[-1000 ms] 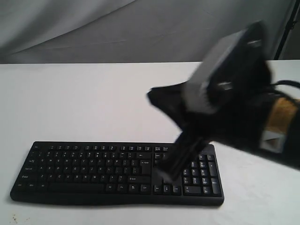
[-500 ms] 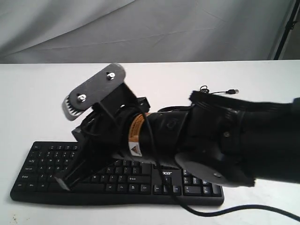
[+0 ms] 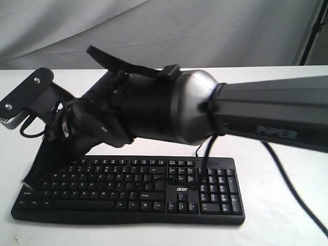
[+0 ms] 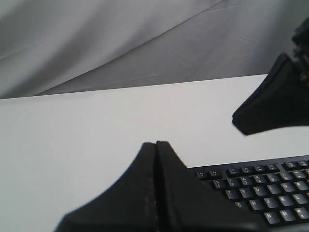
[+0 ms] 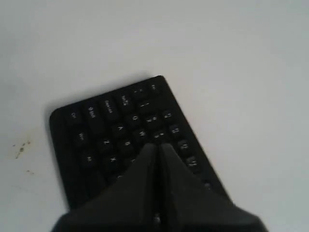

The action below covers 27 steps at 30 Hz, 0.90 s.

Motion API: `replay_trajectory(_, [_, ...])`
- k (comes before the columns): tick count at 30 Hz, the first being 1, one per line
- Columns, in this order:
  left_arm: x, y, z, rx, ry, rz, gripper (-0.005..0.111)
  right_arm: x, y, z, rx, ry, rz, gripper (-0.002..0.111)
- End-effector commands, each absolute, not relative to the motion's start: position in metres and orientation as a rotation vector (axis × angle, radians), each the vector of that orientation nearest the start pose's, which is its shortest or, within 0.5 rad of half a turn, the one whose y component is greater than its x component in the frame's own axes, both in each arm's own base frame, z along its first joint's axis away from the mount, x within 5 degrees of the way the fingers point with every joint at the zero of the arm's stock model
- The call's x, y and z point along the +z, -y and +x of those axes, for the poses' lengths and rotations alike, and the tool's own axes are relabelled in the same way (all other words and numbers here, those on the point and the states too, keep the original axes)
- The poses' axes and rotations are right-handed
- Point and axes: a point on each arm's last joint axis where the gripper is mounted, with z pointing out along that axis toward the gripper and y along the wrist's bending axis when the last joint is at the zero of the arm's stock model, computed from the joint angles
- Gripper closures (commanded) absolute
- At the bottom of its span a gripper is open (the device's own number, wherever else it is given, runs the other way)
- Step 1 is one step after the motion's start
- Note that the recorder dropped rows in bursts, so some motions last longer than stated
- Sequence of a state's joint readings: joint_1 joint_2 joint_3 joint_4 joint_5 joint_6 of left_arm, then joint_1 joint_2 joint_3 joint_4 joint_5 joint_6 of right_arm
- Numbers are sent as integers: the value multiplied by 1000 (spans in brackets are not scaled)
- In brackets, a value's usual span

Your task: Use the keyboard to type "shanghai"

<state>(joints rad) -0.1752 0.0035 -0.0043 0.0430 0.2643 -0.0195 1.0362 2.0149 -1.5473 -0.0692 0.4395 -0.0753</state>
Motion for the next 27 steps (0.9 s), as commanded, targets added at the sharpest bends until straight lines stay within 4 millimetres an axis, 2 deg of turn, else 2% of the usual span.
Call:
replay_trajectory(1, [190,9,54,-107,-1736,165,107,207,-408,236,479,-2034,-1360,108])
replay_trajectory(15, [190,9,54,-107,-1736,165,107,166,-420,244,502,-2033,-1320,108])
replay_trajectory(22, [190,9,54,-107,-1736,165,107,151,-436,256,498,-2050,-1364,108])
replay_trajectory(27, [190,9,54,-107,-1736,165,107,140,-438,257,476,-2056,-1415,108])
